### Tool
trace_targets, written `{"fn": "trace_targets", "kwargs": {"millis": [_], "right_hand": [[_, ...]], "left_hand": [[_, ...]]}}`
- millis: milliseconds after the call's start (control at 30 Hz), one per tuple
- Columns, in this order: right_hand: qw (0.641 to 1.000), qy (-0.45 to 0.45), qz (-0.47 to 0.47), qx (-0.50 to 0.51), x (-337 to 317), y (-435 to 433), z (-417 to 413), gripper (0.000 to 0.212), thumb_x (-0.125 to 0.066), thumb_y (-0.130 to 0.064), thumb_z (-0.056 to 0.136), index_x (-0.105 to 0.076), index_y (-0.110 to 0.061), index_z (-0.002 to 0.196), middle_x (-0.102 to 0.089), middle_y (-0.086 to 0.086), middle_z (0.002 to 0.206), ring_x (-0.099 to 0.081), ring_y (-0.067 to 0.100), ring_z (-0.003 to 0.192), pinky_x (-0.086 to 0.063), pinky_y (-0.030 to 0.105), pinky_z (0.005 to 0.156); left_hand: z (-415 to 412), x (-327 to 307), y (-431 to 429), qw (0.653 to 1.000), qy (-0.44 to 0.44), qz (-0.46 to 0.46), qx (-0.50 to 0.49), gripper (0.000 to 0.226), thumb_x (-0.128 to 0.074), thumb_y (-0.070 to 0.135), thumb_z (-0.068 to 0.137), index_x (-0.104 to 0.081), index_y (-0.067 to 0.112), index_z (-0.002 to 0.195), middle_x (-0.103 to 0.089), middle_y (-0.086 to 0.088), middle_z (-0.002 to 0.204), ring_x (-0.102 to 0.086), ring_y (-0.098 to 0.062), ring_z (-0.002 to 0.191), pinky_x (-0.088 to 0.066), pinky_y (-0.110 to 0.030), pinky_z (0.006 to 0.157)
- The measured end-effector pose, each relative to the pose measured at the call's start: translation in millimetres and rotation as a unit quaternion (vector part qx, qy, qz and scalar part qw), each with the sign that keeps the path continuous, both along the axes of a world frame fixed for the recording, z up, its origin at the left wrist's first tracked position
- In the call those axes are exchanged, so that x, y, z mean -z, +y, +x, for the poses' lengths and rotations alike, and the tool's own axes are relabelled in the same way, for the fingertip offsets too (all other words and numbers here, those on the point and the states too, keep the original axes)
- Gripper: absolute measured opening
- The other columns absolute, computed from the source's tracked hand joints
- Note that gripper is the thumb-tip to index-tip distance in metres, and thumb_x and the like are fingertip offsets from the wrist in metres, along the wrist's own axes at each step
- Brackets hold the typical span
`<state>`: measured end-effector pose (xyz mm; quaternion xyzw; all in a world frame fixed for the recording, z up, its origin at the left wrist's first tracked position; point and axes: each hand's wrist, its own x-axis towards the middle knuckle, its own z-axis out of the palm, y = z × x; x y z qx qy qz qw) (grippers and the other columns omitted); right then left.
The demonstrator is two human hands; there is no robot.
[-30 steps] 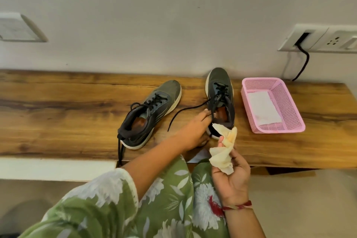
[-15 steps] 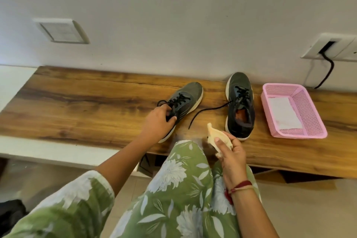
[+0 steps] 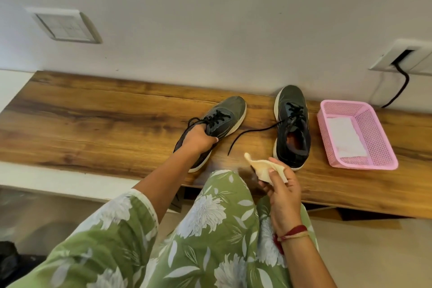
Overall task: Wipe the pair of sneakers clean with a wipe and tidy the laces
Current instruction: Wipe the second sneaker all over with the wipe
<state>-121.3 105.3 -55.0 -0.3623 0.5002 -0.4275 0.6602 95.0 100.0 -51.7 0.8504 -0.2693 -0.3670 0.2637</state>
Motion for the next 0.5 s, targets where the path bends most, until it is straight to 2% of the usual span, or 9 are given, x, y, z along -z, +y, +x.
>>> {"fn": "trace_targets", "kwargs": {"millis": [67, 167, 233, 300, 367, 433, 500], "right_hand": [[0.999, 0.018, -0.013, 0.024, 1, 0, 0, 0.03, -0.055, 0.004, 0.087, -0.062, -0.02, 0.105, -0.061, 0.002, 0.104, -0.058, 0.012, 0.081, -0.051, 0.015, 0.056], [0.999, -0.01, -0.01, 0.052, -1, 0, -1, 0.039, -0.071, -0.003, 0.076, -0.059, -0.02, 0.109, -0.065, 0.003, 0.106, -0.063, 0.012, 0.09, -0.055, 0.019, 0.069], [0.997, -0.039, -0.004, 0.06, -3, -1, -4, 0.056, -0.087, -0.032, 0.055, -0.064, -0.019, 0.105, -0.07, 0.004, 0.102, -0.066, 0.014, 0.092, -0.056, 0.023, 0.074], [0.997, -0.033, -0.013, 0.072, -7, -3, -5, 0.074, -0.088, -0.053, 0.035, -0.069, -0.018, 0.097, -0.073, -0.003, 0.094, -0.067, 0.01, 0.088, -0.055, 0.02, 0.072], [0.996, -0.032, -0.031, 0.071, -12, -3, -7, 0.069, -0.086, -0.058, 0.035, -0.07, -0.019, 0.091, -0.073, -0.006, 0.089, -0.067, 0.007, 0.084, -0.054, 0.018, 0.07], [0.996, -0.043, -0.042, 0.06, -24, -2, -9, 0.055, -0.083, -0.049, 0.045, -0.069, -0.019, 0.09, -0.073, -0.008, 0.085, -0.067, 0.005, 0.081, -0.054, 0.017, 0.066], [0.996, -0.057, -0.052, 0.051, -40, -1, -11, 0.044, -0.075, -0.038, 0.052, -0.066, -0.02, 0.091, -0.072, -0.009, 0.082, -0.067, 0.004, 0.078, -0.053, 0.016, 0.061]], "left_hand": [[3, 2, -1, 0.998, 0.046, -0.022, -0.036, 0.045, -0.071, 0.019, 0.082, -0.056, 0.012, 0.125, -0.062, -0.009, 0.123, -0.056, -0.027, 0.112, -0.045, -0.042, 0.099], [6, 1, 0, 0.994, 0.077, -0.052, -0.051, 0.042, -0.066, 0.017, 0.087, -0.054, 0.01, 0.126, -0.061, -0.008, 0.123, -0.056, -0.026, 0.113, -0.044, -0.042, 0.1], [8, -6, 1, 0.985, 0.134, -0.074, -0.079, 0.036, -0.062, 0.016, 0.09, -0.053, 0.009, 0.125, -0.061, -0.006, 0.116, -0.057, -0.026, 0.109, -0.045, -0.039, 0.097], [11, -16, 1, 0.97, 0.196, -0.082, -0.117, 0.033, -0.061, 0.018, 0.091, -0.055, 0.008, 0.122, -0.065, -0.009, 0.108, -0.061, -0.027, 0.101, -0.048, -0.04, 0.093], [12, -30, 0, 0.951, 0.253, -0.082, -0.158, 0.032, -0.06, 0.018, 0.091, -0.056, 0.006, 0.121, -0.067, -0.012, 0.099, -0.064, -0.026, 0.088, -0.053, -0.039, 0.081], [12, -46, -1, 0.928, 0.314, -0.072, -0.185, 0.031, -0.057, 0.016, 0.093, -0.056, 0.001, 0.12, -0.065, -0.012, 0.089, -0.063, -0.022, 0.076, -0.052, -0.033, 0.065], [8, -64, -1, 0.911, 0.366, -0.061, -0.182, 0.029, -0.052, 0.017, 0.096, -0.054, 0.001, 0.119, -0.063, -0.011, 0.083, -0.061, -0.019, 0.07, -0.052, -0.03, 0.061]]}}
